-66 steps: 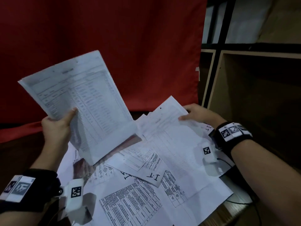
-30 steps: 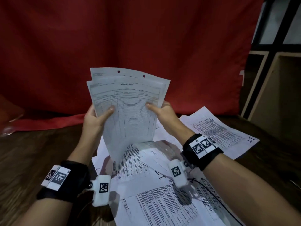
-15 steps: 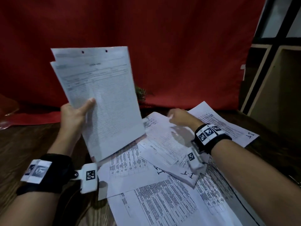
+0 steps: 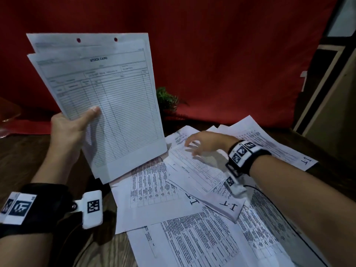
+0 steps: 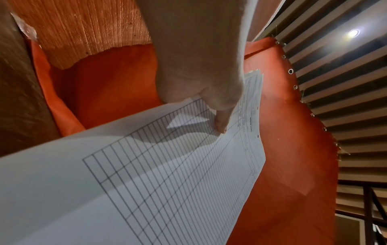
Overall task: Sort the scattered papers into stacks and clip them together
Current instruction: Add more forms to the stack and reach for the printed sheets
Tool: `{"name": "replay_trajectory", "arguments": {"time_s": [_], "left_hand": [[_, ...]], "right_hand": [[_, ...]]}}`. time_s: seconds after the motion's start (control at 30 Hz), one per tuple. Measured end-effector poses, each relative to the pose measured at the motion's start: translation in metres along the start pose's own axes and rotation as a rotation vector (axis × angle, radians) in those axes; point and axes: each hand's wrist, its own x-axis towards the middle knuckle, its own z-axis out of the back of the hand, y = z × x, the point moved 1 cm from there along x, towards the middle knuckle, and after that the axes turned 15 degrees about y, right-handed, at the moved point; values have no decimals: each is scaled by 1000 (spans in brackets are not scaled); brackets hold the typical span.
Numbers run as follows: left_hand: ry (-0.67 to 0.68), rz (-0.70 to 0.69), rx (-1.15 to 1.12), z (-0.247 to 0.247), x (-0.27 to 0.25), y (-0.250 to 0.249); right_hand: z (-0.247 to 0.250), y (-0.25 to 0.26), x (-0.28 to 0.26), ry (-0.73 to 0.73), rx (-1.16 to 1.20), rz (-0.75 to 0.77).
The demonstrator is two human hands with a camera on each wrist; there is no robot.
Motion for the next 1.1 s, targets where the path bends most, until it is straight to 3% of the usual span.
{"name": "replay_trajectory", "arguments": {"time_s": [0.17, 0.43, 0.57, 0.83, 1.0, 1.1], "left_hand": [[39, 35, 10, -7, -4, 6], [28, 48, 13, 1, -7, 11], [38, 44, 19, -1, -6, 9], [35, 36, 39, 6, -10, 11], [23, 32, 70, 19, -10, 13], [2, 30, 75, 23, -11, 11]], "right_hand": [[3, 36, 40, 210, -146, 5], [8, 33, 50, 229, -227, -35], [11, 31, 50, 267, -142, -18], [17, 28, 58, 232, -124, -48], [17, 22, 61, -17, -347, -14], [24, 8, 51, -88, -240, -4]]}}
